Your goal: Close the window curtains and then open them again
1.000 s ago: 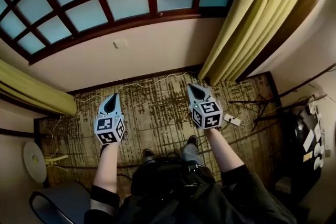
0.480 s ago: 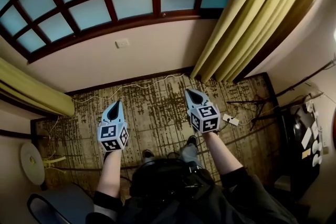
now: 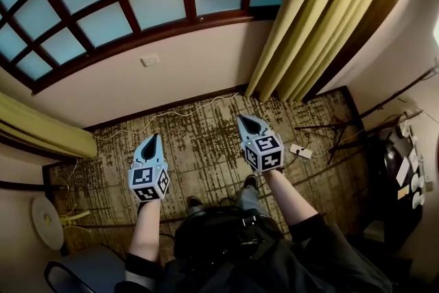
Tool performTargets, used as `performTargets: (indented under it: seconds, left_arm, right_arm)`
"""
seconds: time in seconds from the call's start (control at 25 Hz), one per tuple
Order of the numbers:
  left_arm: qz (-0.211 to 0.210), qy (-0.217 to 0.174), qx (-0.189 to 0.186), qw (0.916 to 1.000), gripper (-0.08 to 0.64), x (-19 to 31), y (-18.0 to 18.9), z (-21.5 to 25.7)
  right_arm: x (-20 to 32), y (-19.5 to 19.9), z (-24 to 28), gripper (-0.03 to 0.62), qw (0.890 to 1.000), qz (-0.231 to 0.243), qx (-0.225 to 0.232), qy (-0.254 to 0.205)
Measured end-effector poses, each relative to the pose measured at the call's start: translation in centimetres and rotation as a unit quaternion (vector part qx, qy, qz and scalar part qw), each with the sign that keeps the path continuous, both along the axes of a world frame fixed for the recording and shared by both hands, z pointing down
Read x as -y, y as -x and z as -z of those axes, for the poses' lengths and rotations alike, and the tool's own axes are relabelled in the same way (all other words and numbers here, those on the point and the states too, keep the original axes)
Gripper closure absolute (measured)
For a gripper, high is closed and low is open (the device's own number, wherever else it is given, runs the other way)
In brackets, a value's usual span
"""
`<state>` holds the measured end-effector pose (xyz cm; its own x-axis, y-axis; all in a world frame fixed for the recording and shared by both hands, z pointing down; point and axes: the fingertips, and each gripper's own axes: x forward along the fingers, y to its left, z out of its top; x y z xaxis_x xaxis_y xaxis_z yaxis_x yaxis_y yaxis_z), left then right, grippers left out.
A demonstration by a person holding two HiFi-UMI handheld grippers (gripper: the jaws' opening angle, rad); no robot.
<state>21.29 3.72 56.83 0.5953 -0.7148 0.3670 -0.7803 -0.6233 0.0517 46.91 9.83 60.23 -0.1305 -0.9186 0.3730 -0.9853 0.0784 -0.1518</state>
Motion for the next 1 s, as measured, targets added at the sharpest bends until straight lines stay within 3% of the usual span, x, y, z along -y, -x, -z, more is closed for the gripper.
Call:
performTargets:
  seconds: [0.24, 0.72, 1.0]
  left_arm:
    - [-0.021, 0.0, 0.004, 0.9998, 0.554, -0.1, -7.0, 0.1]
    - [-0.067, -0.017, -0.019, 0.9974, 0.555, -1.5, -24.0, 2.2]
    - [-0.108, -0.026, -0.016, 0.9937, 0.555, -0.8, -30.9, 3.1]
  right_arm:
    - [-0.2, -5.7, 0.2, 0.588, 1.0, -0.009, 0.001, -0.008]
    - [-0.9, -20.9, 2.5, 0.555, 0.998, -0.041, -0.018, -0.038]
    - [2.3, -27.9, 5.4, 0.461, 0.996, -0.062, -0.019, -0.056]
